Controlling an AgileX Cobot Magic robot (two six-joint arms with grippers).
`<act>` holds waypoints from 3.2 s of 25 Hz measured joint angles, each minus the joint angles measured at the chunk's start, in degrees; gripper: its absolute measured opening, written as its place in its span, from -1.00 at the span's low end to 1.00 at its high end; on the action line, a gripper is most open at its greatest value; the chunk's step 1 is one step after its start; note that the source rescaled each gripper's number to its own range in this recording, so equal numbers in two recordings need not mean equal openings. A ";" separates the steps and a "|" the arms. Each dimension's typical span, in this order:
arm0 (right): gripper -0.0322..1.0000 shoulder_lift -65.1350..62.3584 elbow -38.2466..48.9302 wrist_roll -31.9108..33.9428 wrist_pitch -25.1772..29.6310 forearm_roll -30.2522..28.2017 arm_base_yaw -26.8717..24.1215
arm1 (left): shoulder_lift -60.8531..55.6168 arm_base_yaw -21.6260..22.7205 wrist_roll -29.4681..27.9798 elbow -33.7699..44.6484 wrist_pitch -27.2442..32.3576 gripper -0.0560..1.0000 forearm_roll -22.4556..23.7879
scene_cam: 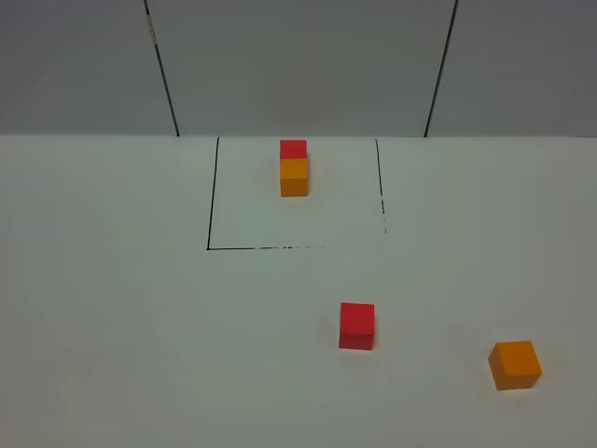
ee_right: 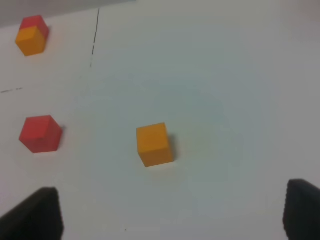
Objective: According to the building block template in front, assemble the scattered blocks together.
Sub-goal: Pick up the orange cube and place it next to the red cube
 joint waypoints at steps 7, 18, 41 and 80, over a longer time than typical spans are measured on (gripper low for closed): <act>0.62 1.49 -0.56 -0.13 1.75 0.07 0.00 | 0.00 0.00 0.00 0.00 0.00 0.41 0.00; 0.95 45.67 -10.90 -11.05 -3.39 5.28 0.44 | 0.00 0.00 0.00 0.00 0.00 0.41 0.00; 0.95 94.28 -15.38 -5.50 -27.54 5.88 13.54 | 0.00 0.00 0.01 0.00 0.00 0.41 0.00; -0.71 105.76 -20.02 -3.41 -29.08 -4.39 13.55 | 0.00 0.00 0.01 0.00 0.00 0.41 0.00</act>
